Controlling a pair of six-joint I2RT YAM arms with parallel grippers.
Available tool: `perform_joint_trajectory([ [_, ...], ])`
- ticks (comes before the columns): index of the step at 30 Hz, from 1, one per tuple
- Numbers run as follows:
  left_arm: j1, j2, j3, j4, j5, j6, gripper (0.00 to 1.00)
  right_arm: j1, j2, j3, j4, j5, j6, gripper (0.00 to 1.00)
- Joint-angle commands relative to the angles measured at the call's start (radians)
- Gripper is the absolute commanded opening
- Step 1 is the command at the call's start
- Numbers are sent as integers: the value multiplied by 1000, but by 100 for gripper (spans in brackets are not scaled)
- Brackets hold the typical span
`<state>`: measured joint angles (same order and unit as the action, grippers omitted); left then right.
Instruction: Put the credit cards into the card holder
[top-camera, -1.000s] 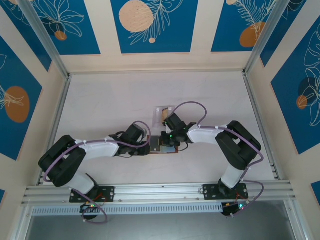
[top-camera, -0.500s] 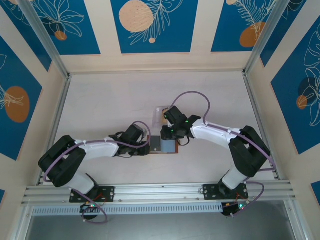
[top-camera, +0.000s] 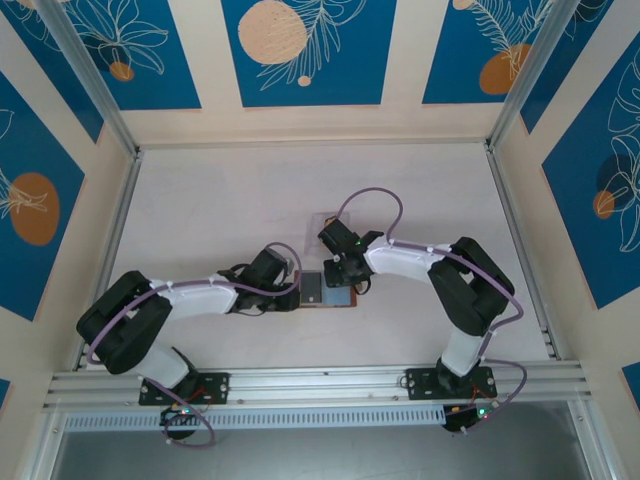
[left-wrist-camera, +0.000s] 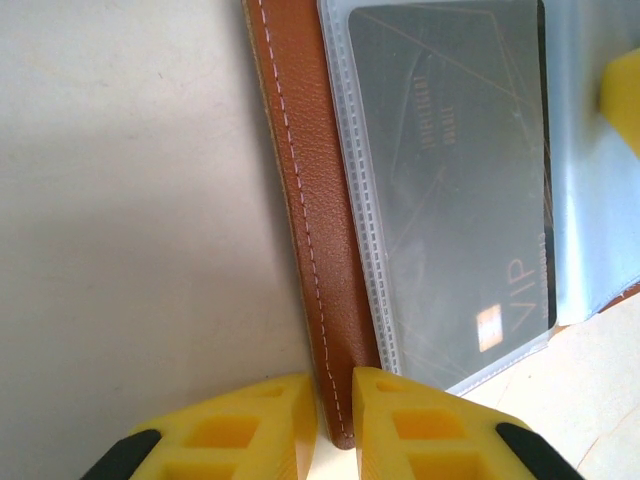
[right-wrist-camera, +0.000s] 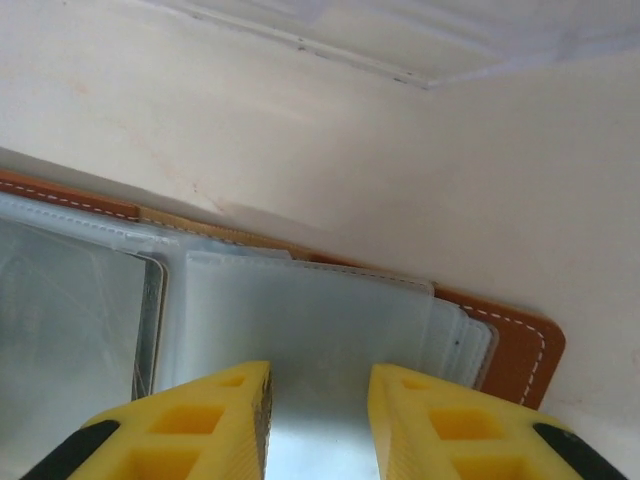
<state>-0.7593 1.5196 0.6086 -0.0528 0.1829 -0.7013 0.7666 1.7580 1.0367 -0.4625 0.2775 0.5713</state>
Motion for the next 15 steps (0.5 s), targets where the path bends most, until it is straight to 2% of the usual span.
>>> perform_joint_trajectory([
  [1,-13,70,-51,-38,-25,-3,19,27,63,-7,-44,69,9,32],
  [4,-12,73,-48,-39,-24,-2,19,47,89,-7,-50,83,30,25],
  [9,-13,68,-48,-44,-25,0,19,62,96,-10,-39,69,47,0],
  [15,-12,67,-50,-49,-29,5,19,74,20,43,-89,90,26,0],
])
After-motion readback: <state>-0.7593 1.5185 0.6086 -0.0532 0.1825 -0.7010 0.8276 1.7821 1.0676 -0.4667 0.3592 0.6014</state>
